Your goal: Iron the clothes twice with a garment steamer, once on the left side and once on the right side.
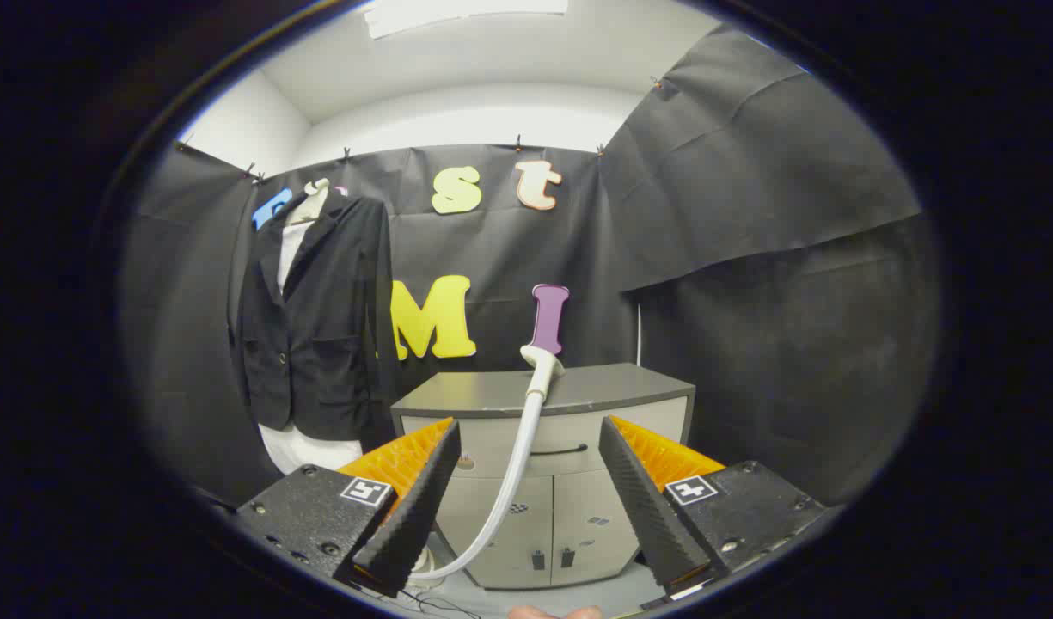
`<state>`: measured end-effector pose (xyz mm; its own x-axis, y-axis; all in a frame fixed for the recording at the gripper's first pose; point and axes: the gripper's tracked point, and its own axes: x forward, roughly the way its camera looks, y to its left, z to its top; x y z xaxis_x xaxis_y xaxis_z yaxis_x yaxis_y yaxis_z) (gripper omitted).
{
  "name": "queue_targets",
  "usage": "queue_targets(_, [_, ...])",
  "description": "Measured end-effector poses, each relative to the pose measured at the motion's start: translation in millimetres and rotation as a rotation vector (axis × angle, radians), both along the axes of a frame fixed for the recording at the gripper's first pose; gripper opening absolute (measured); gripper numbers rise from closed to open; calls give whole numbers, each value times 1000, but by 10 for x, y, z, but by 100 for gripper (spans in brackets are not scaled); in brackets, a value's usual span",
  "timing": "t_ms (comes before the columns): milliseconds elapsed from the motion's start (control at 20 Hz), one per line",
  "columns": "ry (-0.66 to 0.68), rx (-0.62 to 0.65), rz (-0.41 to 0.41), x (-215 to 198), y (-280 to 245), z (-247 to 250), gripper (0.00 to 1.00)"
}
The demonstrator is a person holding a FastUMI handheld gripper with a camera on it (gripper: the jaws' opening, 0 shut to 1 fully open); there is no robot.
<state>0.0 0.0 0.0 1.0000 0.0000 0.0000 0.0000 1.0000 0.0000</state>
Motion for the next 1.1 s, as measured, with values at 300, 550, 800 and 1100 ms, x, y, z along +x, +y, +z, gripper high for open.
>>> queue_targets(300, [11,11,7,0,16,-18,100])
queue_targets(550, [11,2,5,0,32,-16,100])
queue_targets(800, [15,6,1,40,102,1,100])
queue_targets(1100, [17,-6,-21,76,244,5,100])
